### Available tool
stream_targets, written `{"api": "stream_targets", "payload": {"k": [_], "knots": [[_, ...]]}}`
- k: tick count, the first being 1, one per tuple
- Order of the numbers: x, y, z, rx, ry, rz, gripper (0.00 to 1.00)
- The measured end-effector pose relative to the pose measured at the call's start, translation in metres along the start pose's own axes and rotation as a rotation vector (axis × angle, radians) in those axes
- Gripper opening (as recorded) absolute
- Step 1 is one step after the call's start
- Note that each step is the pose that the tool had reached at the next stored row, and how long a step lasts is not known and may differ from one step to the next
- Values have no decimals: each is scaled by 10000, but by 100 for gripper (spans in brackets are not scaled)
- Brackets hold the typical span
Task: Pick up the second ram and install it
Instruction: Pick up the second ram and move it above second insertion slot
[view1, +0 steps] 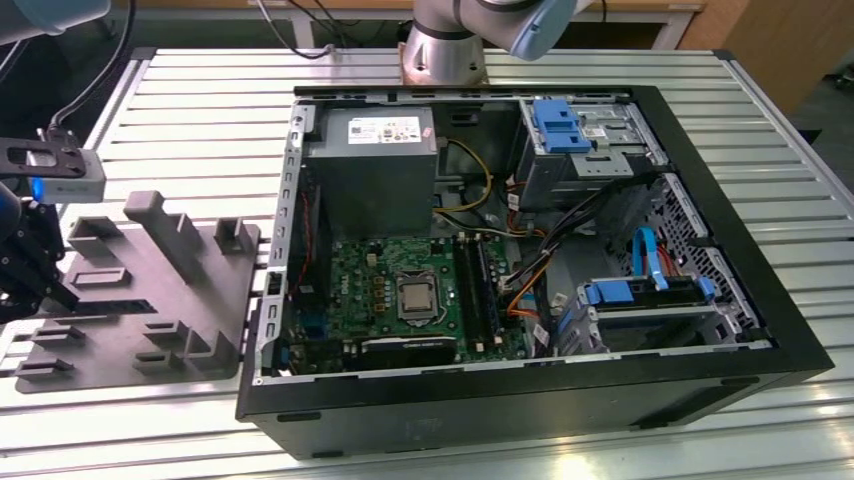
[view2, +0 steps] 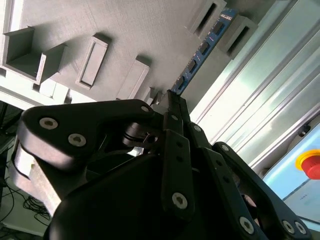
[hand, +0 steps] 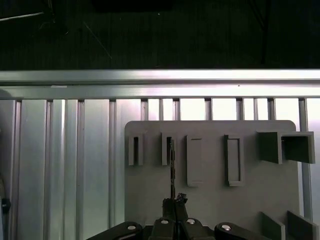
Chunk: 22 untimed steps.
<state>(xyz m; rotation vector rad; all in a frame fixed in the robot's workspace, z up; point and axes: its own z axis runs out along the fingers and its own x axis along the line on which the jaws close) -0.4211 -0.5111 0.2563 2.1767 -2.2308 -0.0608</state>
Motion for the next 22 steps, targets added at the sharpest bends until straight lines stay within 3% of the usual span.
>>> {"api": "stream_targets", "payload": {"k": [22], "knots": [[-1,6,-142,0,-35,-2,12]]}}
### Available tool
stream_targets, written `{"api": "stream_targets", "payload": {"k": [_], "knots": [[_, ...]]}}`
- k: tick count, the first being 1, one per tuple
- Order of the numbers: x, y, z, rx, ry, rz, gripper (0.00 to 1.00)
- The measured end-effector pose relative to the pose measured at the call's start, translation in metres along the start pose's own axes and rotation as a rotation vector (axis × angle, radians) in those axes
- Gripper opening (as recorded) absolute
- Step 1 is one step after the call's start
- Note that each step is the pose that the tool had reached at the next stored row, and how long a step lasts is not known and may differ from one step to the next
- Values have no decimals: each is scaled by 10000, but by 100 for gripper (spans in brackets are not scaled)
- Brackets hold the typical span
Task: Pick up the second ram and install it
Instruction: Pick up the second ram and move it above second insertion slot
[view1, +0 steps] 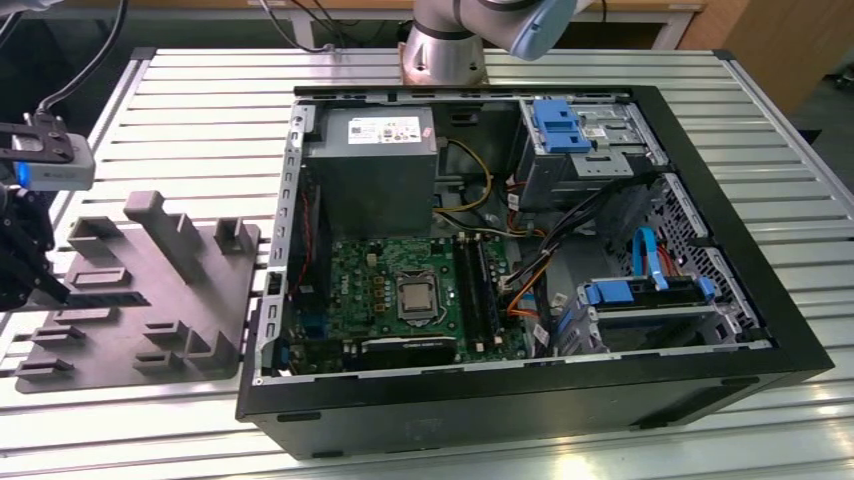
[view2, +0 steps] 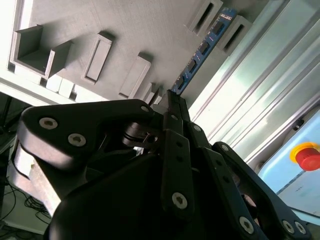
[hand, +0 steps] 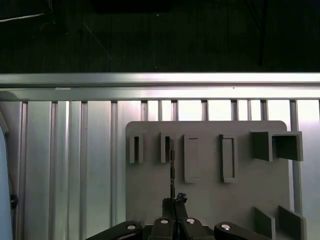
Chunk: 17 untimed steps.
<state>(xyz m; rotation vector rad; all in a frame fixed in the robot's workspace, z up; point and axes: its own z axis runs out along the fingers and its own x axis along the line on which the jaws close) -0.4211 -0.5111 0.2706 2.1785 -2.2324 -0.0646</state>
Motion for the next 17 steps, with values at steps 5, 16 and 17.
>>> {"api": "stream_targets", "payload": {"k": [5,16,17], "knots": [[0,1,-29,-1,-23,-1,12],[-1,4,-93,-3,-109,-8,12],[-1,5,-100,-4,-119,-9,12]]}}
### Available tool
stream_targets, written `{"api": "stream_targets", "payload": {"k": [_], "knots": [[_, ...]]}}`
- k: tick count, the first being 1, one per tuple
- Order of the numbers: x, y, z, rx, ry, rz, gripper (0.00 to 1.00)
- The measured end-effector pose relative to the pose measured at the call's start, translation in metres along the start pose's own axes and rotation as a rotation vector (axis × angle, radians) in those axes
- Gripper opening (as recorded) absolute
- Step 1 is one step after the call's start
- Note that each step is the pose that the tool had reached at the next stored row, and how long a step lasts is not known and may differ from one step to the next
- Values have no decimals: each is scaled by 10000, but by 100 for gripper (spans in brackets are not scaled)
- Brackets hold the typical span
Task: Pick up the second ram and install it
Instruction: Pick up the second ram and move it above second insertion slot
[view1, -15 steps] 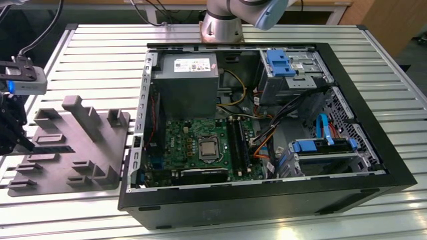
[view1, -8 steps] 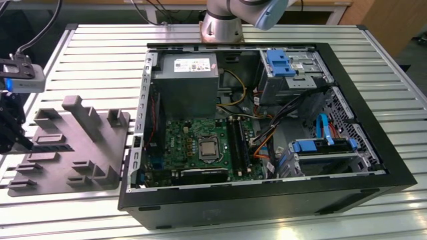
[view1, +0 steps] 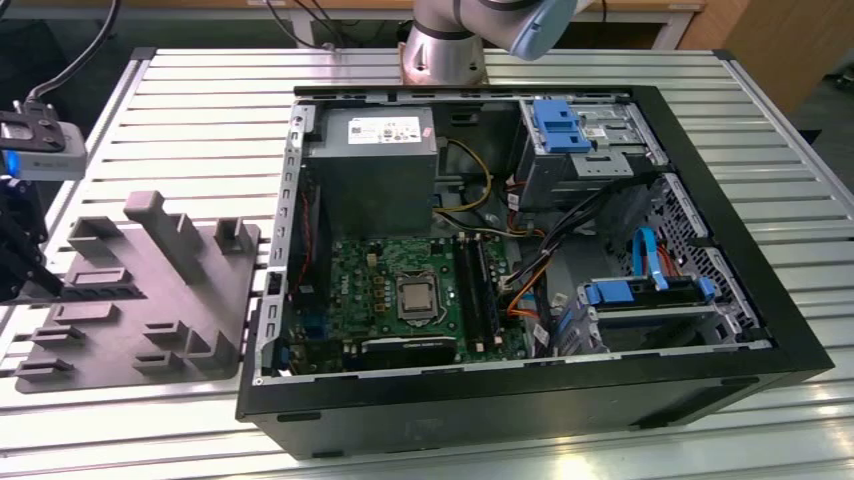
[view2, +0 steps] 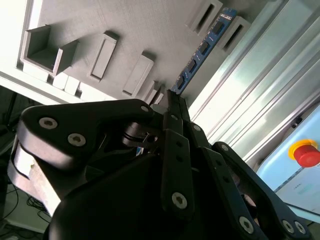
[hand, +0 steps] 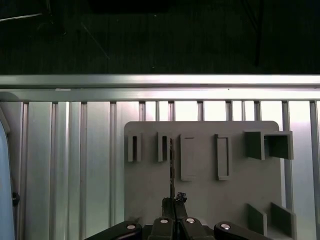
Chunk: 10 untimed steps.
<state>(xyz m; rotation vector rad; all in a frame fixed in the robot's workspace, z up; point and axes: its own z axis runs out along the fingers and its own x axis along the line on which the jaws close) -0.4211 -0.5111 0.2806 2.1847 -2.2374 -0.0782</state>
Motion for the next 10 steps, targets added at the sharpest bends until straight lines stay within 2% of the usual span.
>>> {"api": "stream_targets", "payload": {"k": [10], "knots": [[-1,2,-53,-2,-90,-9,12]]}}
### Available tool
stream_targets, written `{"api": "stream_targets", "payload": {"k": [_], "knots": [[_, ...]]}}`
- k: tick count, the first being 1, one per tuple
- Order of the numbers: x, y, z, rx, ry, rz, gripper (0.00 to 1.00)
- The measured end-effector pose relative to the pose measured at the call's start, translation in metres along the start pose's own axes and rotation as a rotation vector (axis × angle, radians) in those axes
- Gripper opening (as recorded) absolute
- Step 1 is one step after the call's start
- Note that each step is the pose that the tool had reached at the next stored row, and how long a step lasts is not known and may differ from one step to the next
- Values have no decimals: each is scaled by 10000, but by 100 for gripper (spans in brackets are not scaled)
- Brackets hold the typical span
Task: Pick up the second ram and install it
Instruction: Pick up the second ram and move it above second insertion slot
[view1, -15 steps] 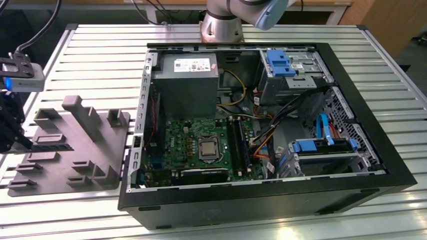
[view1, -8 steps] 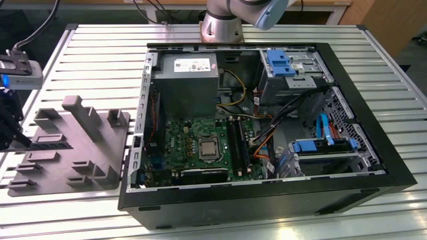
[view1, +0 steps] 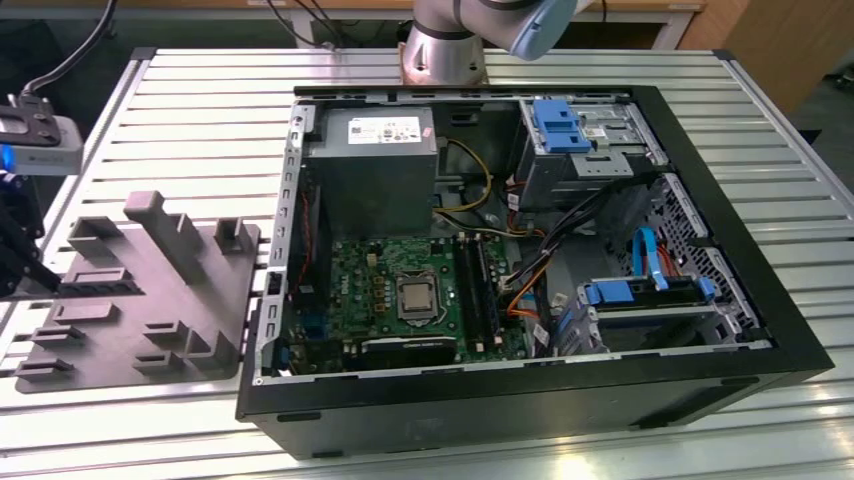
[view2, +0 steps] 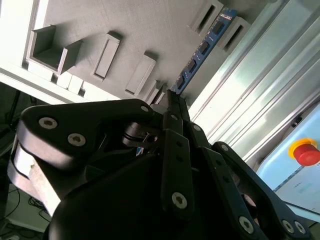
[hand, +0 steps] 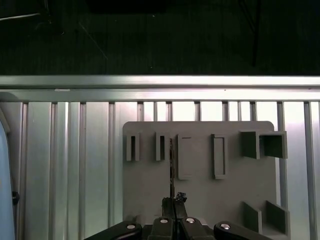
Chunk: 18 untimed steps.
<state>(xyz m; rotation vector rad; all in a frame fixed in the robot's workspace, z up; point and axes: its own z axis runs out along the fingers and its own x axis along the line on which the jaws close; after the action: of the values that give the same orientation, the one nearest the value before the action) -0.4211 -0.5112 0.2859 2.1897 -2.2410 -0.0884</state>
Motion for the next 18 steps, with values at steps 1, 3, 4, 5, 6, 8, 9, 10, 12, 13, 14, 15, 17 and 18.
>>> {"api": "stream_targets", "payload": {"k": [1,3,4,5,6,8,9,10,12,13,14,15,17,18], "knots": [[0,0,-6,0,-6,-1,12],[-1,1,-18,-1,-20,-3,12],[-1,1,-23,0,-28,-4,12],[-1,1,-29,0,-35,-5,12],[-1,2,-35,-1,-41,-6,12],[-2,2,-47,-2,-56,-8,12],[-2,3,-53,-2,-64,-8,12],[-2,3,-60,-2,-71,-9,12],[-3,3,-73,-2,-88,-11,12],[-3,4,-79,-2,-96,-12,12],[-3,4,-85,-2,-102,-12,12],[-3,4,-91,-3,-109,-13,12],[-4,5,-105,-3,-123,-13,12],[-4,5,-112,-4,-128,-14,12]]}}
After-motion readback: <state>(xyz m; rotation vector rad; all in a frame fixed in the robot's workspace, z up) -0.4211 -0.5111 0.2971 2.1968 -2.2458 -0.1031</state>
